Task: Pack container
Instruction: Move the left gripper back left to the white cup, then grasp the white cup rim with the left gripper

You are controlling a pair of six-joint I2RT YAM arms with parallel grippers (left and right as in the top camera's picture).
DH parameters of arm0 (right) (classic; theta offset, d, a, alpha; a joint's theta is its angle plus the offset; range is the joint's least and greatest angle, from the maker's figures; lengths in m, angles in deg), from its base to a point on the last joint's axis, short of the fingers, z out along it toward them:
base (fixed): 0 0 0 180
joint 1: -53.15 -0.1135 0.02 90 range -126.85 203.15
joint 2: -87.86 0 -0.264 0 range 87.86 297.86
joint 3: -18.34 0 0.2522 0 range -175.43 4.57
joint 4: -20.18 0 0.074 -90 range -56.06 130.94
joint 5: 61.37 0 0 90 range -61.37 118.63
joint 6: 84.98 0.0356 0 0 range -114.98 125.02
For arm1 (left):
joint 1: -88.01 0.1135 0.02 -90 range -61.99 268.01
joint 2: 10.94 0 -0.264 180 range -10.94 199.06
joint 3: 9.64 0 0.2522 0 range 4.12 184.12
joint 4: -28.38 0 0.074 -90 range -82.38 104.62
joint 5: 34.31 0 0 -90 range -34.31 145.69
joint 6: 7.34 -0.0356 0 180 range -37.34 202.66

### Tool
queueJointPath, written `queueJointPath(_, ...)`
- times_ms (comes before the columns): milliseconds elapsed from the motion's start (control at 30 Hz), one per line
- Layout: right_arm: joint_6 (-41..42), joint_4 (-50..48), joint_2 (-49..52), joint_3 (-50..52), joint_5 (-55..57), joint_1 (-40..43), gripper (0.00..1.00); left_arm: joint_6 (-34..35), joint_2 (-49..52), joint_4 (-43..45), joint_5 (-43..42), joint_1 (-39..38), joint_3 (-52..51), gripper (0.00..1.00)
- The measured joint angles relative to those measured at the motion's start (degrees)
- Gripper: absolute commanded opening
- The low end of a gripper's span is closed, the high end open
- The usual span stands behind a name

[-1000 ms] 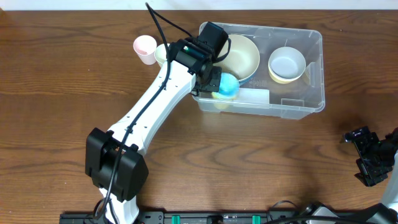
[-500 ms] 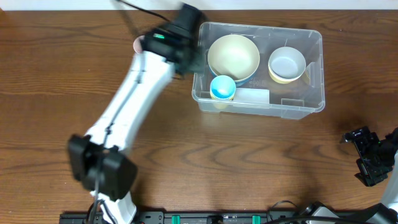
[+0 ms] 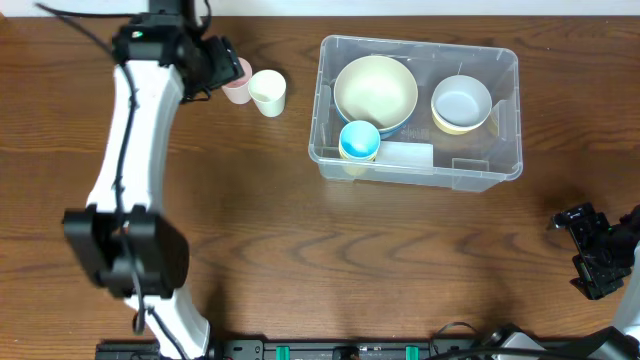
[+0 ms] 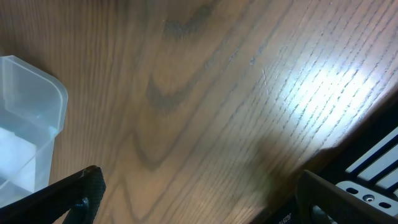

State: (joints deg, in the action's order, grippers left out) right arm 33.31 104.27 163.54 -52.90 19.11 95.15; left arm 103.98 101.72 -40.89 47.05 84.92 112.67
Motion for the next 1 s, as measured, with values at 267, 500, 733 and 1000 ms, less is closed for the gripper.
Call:
queueJointPath(267,0.0,0.0,0.0,0.0,0.0,0.0,0.99,0.1,6.9,2.5,-1.6,-3.0,-0.3,0.79)
queueJointPath(500,0.0,0.0,0.0,0.0,0.0,0.0,0.99,2.3,9.4,3.0,-1.7,-3.7,-0.3,0.79)
queueJointPath(733,0.0,0.0,0.0,0.0,0.0,0.0,0.99,3.1,12.1,3.0,-1.6,-3.7,-0.3,0.79)
queueJointPath(1000,0.0,0.0,0.0,0.0,0.0,0.0,0.99,5.9,12.2,3.4,0.3,-3.7,-0.3,0.79)
